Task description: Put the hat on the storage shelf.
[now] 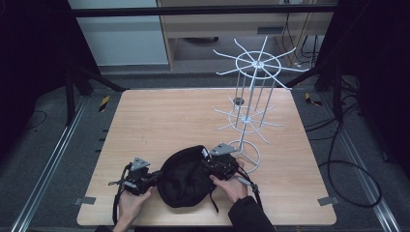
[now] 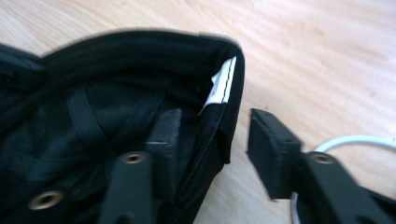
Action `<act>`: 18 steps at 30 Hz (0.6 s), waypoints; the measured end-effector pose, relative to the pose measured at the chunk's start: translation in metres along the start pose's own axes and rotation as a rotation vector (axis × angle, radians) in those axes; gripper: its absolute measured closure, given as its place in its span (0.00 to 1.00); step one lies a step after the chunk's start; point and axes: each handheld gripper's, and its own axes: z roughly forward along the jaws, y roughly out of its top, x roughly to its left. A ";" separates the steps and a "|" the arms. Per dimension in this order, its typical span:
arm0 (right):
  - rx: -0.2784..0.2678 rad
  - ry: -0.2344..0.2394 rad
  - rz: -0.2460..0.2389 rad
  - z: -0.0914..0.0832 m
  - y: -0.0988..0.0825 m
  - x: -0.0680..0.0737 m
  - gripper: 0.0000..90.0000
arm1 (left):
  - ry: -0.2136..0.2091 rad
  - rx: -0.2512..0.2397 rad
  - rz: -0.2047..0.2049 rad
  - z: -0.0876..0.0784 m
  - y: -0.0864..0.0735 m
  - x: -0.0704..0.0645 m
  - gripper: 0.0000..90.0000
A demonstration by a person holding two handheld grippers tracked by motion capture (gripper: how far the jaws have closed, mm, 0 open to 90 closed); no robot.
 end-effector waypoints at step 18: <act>-0.180 0.096 -0.072 -0.039 0.011 0.017 0.91 | -0.003 -0.040 -0.015 0.001 0.002 0.002 0.92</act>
